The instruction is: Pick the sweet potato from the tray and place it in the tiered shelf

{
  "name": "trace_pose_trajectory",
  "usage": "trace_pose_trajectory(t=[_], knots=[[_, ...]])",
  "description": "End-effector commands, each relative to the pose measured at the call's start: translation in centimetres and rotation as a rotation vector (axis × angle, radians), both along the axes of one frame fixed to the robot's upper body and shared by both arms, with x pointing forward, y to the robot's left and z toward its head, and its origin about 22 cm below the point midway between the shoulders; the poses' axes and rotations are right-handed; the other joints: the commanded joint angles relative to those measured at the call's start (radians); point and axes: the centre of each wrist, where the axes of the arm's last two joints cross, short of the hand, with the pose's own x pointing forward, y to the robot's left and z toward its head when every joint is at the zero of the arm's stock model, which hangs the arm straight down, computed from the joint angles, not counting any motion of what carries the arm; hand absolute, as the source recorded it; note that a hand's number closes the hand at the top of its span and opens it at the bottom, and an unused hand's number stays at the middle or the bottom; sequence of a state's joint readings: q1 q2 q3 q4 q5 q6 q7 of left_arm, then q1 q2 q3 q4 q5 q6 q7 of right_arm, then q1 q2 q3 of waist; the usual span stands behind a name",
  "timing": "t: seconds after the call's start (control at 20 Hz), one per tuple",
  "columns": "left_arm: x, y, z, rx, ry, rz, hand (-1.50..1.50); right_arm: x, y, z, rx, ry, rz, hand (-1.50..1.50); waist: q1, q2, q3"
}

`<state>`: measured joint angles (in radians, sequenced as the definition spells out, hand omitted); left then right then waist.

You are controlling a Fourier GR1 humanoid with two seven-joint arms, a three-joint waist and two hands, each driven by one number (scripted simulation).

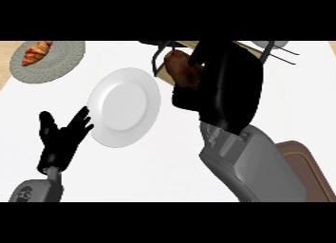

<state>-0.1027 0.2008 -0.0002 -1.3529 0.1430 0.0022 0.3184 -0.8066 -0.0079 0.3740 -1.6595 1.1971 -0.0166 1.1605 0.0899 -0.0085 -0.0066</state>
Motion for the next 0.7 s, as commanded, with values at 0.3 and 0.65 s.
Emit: trace_pose_trajectory(t=[0.3,0.65], knots=[[0.4,-0.2,-0.4,0.002,-0.001,0.028,0.0,3.2,3.8,11.1,0.118,-0.001,-0.233,1.5,-0.027,0.012,0.001],[-0.7,0.8,-0.9,-0.016,0.015,0.041,0.0,6.1,4.8,15.0,0.104,0.05,-0.239,1.5,-0.041,0.014,0.003]])
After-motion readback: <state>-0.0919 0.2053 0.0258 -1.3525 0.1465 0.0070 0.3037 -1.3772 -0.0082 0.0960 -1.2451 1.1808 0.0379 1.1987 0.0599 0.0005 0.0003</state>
